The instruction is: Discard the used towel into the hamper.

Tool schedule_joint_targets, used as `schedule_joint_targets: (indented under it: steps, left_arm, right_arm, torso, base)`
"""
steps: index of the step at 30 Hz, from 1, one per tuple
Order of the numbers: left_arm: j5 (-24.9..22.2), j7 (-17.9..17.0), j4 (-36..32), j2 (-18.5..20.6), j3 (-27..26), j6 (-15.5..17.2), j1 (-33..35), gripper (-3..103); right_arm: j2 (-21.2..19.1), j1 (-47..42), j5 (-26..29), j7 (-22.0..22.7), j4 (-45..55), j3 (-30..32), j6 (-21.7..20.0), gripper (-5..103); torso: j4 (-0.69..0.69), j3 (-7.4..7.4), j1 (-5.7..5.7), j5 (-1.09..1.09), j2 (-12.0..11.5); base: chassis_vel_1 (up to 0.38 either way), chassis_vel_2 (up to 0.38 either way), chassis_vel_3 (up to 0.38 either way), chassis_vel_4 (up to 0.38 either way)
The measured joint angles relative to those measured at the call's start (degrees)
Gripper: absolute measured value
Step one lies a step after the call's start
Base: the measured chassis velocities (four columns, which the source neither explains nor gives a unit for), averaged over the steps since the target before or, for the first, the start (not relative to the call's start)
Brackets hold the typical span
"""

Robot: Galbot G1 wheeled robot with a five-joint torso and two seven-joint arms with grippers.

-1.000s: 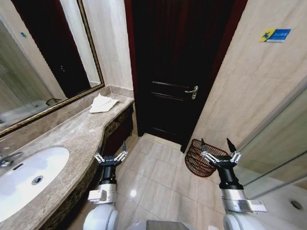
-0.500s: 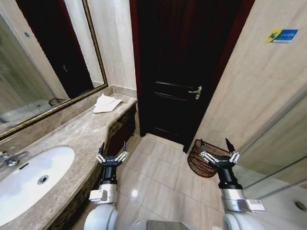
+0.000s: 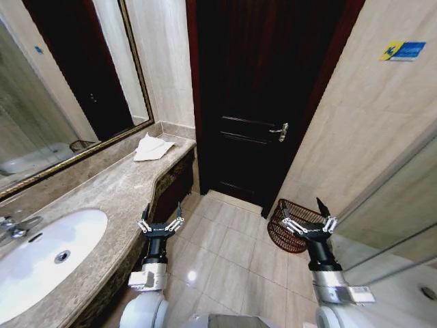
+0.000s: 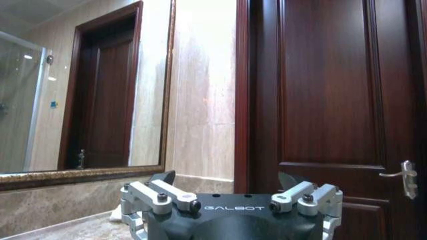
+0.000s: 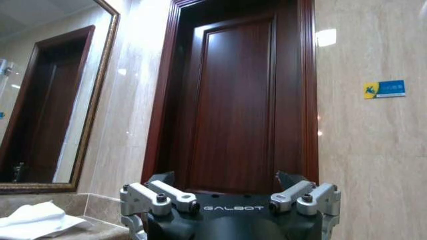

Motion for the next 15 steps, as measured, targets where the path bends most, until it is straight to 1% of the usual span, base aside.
schedule_joint_targets:
  steps: [3,7,11,15]
  left_arm:
    - [-0.04,0.01,0.06,0.00,0.00,-0.06,0.00,100]
    - [-0.07,0.21,0.11,0.00,0.04,-0.10,0.02,100]
    - [-0.07,0.54,0.23,0.00,0.09,-0.18,0.06,100]
    - [-0.01,0.77,0.31,0.00,0.09,-0.27,0.11,100]
  right_arm:
    - [0.00,-0.01,0.02,-0.03,0.00,0.00,0.06,100]
    - [0.00,-0.07,0.02,-0.08,0.03,0.00,0.23,100]
    - [0.00,-0.21,0.04,-0.09,0.04,0.04,0.45,100]
    - [0.00,-0.25,0.03,0.34,0.05,-0.02,0.50,100]
  torso:
    - [0.00,0.00,0.00,0.00,0.00]
    - [0.00,0.00,0.00,0.00,0.00]
    - [0.00,0.00,0.01,0.00,0.00]
    - [0.00,0.01,0.02,0.00,0.00]
  base:
    - [-0.054,0.077,0.047,-0.083]
    - [-0.113,0.128,0.122,-0.116]
    - [-0.176,0.168,0.171,-0.188]
    - [-0.222,0.231,0.240,-0.205]
